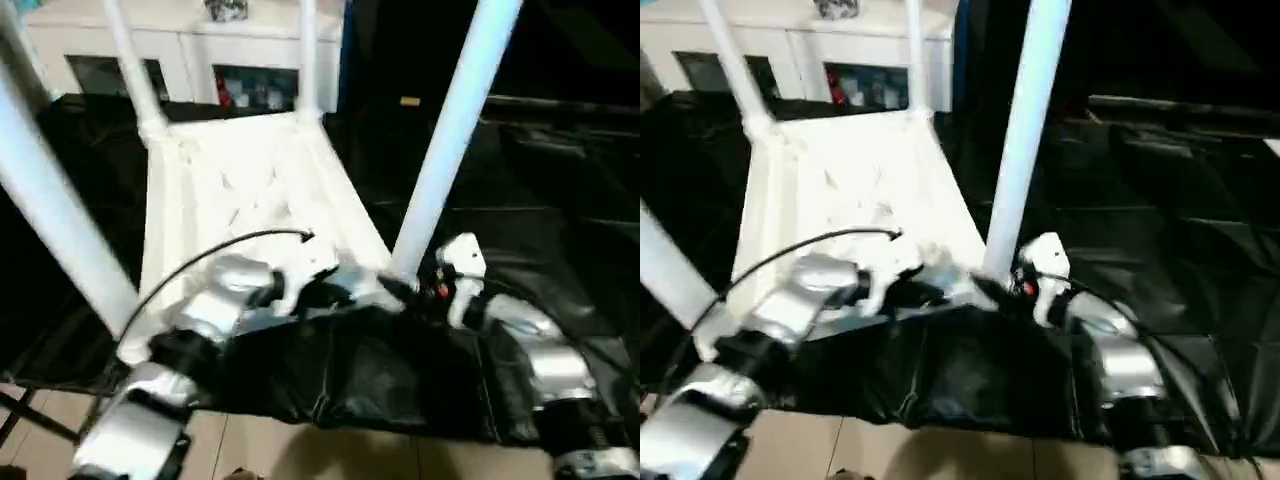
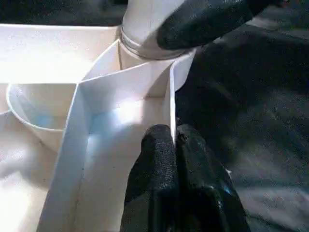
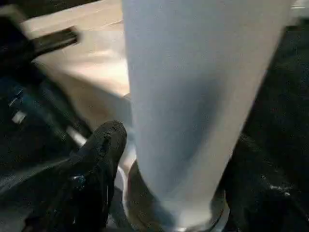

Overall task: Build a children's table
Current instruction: Rotate leg to tighten

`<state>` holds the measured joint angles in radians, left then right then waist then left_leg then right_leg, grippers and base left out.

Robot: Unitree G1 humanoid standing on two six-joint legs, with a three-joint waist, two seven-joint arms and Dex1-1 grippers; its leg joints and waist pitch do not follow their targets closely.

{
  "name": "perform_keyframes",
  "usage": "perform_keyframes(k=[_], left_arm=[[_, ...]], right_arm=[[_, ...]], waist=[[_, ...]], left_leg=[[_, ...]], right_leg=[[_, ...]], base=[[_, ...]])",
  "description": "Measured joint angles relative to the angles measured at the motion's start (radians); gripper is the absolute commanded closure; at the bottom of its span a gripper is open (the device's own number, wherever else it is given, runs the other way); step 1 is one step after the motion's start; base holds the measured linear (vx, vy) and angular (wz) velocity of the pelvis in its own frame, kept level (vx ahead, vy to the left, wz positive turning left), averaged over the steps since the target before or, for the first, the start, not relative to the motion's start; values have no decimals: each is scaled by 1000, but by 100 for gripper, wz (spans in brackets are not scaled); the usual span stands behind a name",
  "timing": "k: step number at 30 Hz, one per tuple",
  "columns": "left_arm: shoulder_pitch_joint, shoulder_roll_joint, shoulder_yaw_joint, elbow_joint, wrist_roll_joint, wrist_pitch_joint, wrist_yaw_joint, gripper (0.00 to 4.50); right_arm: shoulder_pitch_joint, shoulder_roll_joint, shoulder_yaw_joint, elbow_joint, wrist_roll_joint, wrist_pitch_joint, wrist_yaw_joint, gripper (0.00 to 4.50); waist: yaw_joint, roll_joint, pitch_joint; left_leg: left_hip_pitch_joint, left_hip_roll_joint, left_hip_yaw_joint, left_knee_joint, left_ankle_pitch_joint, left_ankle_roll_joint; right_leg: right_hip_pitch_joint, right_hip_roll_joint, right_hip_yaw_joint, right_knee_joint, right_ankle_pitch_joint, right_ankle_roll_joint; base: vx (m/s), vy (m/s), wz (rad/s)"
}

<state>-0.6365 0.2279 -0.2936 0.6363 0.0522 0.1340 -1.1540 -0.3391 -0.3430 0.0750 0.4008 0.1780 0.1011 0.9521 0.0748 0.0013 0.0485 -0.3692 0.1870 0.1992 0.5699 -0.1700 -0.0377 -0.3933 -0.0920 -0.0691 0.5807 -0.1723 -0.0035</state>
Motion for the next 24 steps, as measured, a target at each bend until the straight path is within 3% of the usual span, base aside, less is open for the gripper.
perform_keyframes(k=[2, 7, 18, 24], left_arm=[[0, 16, -8, -6, -9, -4, -45, 450], [6, 52, -24, -17, -20, -18, -128, 450], [8, 69, -24, -8, -19, -35, -150, 450], [8, 69, -24, -3, -19, -41, -150, 450]], right_arm=[[-12, -48, 37, 0, 2, -17, 95, 141], [-39, -94, 93, 14, -19, -49, 249, 141], [-69, -87, 111, 69, -22, -75, 297, 169], [-63, -78, 102, 70, -21, -68, 289, 222]], waist=[[19, -1, 0], [40, -7, 0], [39, -21, 0], [41, -22, -1]], left_leg=[[-2, 1, 1, 0, 2, 4], [-3, 1, 2, 4, 0, 1], [-2, 1, 3, 10, 0, -1], [-2, 1, 3, 10, 0, -1]], right_leg=[[-3, 0, 0, 1, 0, 0], [-4, 0, 1, 4, -1, -1], [-5, -1, 4, 14, -2, 1], [-4, -1, 4, 14, -2, 1]], base=[[0, 0, 0], [0, 0, 0], [0, 0, 0], [0, 0, 0]])
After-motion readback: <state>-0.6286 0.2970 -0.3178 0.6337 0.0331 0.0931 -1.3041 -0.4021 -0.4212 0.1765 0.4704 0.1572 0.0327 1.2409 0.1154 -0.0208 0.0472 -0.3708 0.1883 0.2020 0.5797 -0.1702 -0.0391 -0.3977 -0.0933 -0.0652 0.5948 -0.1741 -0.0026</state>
